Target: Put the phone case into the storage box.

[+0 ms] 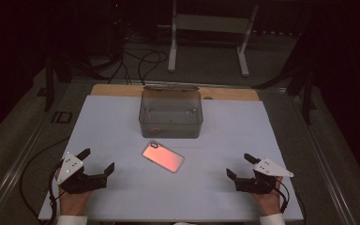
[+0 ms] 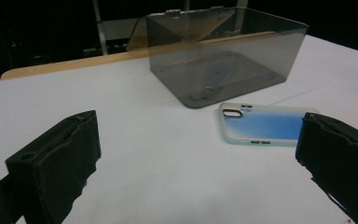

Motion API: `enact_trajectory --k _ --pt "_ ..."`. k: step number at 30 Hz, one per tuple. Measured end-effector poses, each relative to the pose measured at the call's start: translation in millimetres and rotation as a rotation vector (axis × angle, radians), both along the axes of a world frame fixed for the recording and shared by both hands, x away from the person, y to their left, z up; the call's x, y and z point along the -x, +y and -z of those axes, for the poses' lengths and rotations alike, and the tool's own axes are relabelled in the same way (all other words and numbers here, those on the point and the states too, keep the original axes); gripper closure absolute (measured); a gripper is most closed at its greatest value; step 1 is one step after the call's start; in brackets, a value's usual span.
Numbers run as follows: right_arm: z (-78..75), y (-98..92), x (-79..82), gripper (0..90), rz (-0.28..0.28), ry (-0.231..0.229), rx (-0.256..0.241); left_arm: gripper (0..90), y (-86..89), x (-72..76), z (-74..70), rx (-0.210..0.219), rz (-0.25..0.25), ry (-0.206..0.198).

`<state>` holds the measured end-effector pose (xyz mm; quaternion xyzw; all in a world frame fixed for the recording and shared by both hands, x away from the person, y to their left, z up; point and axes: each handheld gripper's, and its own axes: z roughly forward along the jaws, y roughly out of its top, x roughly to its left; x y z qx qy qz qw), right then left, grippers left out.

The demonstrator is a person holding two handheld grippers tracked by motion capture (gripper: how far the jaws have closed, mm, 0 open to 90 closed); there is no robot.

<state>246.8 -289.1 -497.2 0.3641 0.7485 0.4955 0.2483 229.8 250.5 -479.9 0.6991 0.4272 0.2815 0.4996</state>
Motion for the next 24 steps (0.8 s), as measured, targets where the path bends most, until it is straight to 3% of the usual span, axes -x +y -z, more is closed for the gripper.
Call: enact_trajectory --k 9,16,24 --pt "1.9 2.0 -2.3 8.8 -0.007 0.009 0.004 0.8 -0.8 -1.0 -2.9 0.016 0.0 0.002" --pt "2.3 2.4 -2.5 8.8 -0.002 0.002 0.008 0.7 -3.4 -5.6 -6.6 -0.016 -0.021 0.001" --pt "3.2 2.9 -3.5 8.8 -0.004 0.0 0.001 0.4 -17.7 -16.8 -19.4 -0.053 0.029 0.011"
